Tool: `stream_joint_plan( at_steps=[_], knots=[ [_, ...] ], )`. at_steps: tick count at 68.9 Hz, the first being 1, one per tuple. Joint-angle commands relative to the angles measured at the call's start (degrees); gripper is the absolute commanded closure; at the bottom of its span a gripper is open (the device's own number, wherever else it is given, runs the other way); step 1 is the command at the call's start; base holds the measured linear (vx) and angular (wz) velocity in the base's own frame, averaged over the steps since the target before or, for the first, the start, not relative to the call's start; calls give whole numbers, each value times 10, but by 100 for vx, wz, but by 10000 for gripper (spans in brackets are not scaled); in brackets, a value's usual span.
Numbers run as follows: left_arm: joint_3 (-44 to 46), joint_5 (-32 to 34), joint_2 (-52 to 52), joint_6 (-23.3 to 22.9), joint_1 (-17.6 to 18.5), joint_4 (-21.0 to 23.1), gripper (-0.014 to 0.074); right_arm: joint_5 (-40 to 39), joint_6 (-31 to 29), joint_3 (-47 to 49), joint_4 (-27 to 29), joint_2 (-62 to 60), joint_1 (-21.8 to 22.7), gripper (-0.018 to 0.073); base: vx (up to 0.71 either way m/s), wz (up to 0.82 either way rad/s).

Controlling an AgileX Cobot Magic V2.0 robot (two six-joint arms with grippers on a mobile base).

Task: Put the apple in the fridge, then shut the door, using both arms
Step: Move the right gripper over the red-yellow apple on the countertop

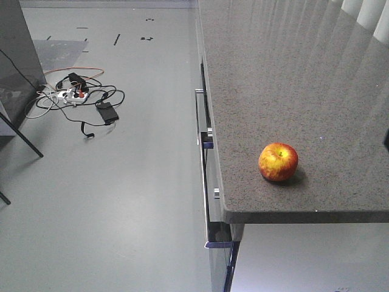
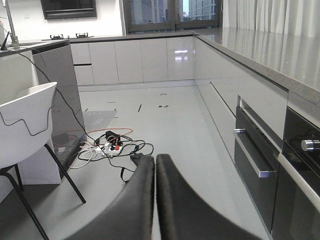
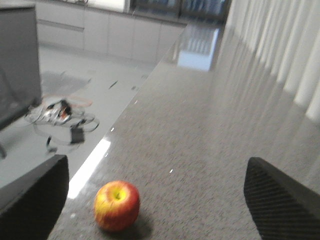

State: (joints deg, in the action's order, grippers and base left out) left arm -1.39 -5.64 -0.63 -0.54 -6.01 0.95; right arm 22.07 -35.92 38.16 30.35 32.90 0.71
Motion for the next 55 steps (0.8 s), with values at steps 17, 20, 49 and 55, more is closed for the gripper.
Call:
stream_joint_plan(
  at_steps=[17,20,49,55],
  knots=[
    [11,42,-8,-5,5,6,605,135,-79,205,98,220,-1,-102,0,0],
    [11,42,-8,-5,5,6,605,138,-95,218,121,244,-1,-101,0,0],
    [11,42,-8,-5,5,6,605,104,-153,244,209,427,-1,-91,0,0],
    [11,42,-8,-5,5,6,605,92,-154,244,216,452,-2,-90,0,0]
  ],
)
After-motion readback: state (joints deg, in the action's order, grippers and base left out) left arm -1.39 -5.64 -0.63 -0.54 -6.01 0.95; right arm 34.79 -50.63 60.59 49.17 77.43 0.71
